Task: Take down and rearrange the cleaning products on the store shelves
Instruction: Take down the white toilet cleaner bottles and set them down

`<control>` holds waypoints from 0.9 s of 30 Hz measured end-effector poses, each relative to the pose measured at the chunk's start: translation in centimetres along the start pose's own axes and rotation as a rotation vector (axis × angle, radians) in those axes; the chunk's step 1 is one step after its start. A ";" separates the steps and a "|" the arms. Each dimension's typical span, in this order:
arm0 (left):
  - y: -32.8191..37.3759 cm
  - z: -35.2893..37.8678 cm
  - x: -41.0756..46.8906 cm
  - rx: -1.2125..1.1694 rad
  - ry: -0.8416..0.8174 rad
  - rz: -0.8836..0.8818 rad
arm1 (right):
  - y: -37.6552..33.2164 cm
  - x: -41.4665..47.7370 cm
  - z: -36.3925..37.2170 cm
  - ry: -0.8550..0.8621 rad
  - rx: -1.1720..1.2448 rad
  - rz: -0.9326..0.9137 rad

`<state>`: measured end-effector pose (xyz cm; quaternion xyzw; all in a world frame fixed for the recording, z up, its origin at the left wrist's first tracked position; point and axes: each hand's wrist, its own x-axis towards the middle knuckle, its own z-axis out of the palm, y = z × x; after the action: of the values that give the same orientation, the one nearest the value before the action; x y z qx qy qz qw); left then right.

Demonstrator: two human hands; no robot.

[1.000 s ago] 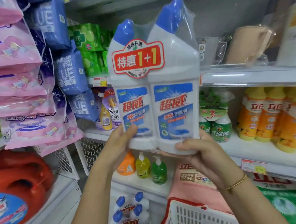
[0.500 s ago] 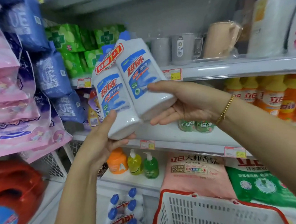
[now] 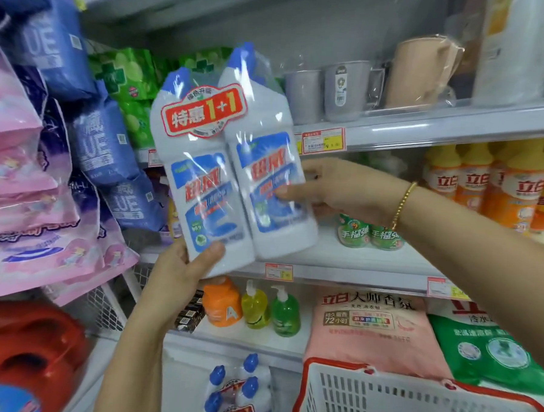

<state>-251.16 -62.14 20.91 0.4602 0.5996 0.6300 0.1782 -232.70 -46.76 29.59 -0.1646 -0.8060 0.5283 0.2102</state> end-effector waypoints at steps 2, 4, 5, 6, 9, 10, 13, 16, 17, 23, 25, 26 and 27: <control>-1.5 -0.2 0.9 0.117 0.004 0.044 | 1.7 0.4 0.0 0.048 -0.029 -0.078; -3.2 -0.1 2.0 0.177 0.009 0.047 | 4.0 0.8 0.3 0.090 -0.043 -0.138; -4.3 -0.1 2.6 0.191 0.007 0.035 | 5.3 1.2 0.4 0.113 -0.046 -0.156; -5.2 0.0 3.2 0.200 -0.002 0.027 | 6.8 1.5 0.6 0.140 -0.043 -0.163; -7.5 0.7 5.0 0.240 -0.040 0.013 | 10.9 2.5 0.7 0.220 0.005 -0.170; -8.1 1.0 5.7 0.235 -0.047 -0.009 | 12.2 2.7 0.7 0.253 0.016 -0.168; -9.8 2.1 8.3 0.259 -0.082 -0.056 | 15.3 3.8 0.2 0.346 0.017 -0.141; -11.3 3.4 11.6 0.274 -0.099 -0.073 | 17.8 5.0 -0.8 0.419 -0.002 -0.103; -11.8 3.9 12.7 0.281 -0.112 -0.072 | 18.6 5.4 -1.2 0.445 -0.006 -0.088; -14.1 6.4 18.7 0.378 -0.200 -0.086 | 22.4 7.8 -3.0 0.569 -0.027 -0.031; -14.9 7.1 20.0 0.429 -0.248 -0.111 | 23.6 8.4 -3.0 0.588 -0.027 -0.021; -15.4 7.3 20.5 0.453 -0.270 -0.130 | 24.1 8.8 -3.0 0.595 -0.032 -0.018; -15.7 7.4 20.9 0.470 -0.282 -0.148 | 24.4 9.2 -3.0 0.598 -0.042 -0.021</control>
<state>-261.18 -38.16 13.03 0.5272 0.7304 0.3886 0.1938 -238.00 -30.49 9.65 -0.3090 -0.7208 0.4375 0.4400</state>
